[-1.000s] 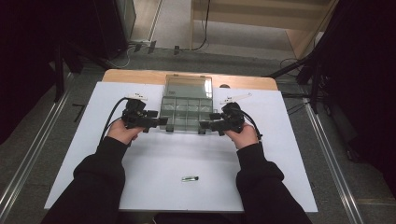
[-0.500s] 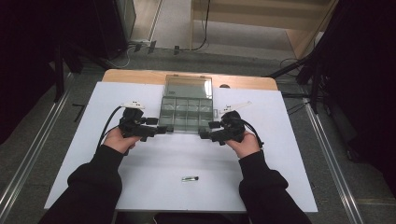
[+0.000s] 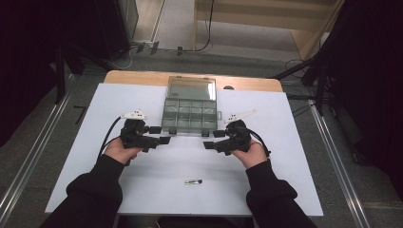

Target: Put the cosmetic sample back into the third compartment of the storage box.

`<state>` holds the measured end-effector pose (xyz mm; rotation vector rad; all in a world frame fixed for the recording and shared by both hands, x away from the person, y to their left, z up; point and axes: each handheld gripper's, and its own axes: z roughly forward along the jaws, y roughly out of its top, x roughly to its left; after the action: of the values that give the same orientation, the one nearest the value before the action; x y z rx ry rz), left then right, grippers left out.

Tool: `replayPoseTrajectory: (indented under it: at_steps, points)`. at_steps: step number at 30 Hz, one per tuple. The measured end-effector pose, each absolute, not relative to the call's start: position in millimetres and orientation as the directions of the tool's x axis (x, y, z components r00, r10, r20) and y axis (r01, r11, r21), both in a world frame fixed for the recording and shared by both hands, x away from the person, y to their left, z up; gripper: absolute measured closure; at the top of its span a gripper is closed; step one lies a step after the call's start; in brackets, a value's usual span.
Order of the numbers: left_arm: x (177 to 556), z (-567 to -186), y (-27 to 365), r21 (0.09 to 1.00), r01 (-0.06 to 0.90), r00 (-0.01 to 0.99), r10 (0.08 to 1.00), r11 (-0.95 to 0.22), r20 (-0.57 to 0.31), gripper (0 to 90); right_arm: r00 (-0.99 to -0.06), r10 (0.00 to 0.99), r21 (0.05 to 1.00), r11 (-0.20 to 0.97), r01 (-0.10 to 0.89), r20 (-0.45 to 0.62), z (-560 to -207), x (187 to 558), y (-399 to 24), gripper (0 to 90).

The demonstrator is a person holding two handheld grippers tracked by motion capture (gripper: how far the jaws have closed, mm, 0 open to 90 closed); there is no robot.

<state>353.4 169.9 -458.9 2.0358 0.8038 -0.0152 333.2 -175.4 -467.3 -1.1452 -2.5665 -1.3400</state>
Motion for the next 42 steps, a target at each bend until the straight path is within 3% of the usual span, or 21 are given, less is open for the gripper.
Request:
replayPoseTrajectory:
  at_steps: [42]
  points:
    - [304.7, -479.6, 202.4, 0.718, 0.554, 0.79, 0.539, -0.422, -0.293, 33.8, -0.782, 0.521, 0.655, 0.464, 0.596, 0.343, -487.0, 287.6, -160.6, 28.7]
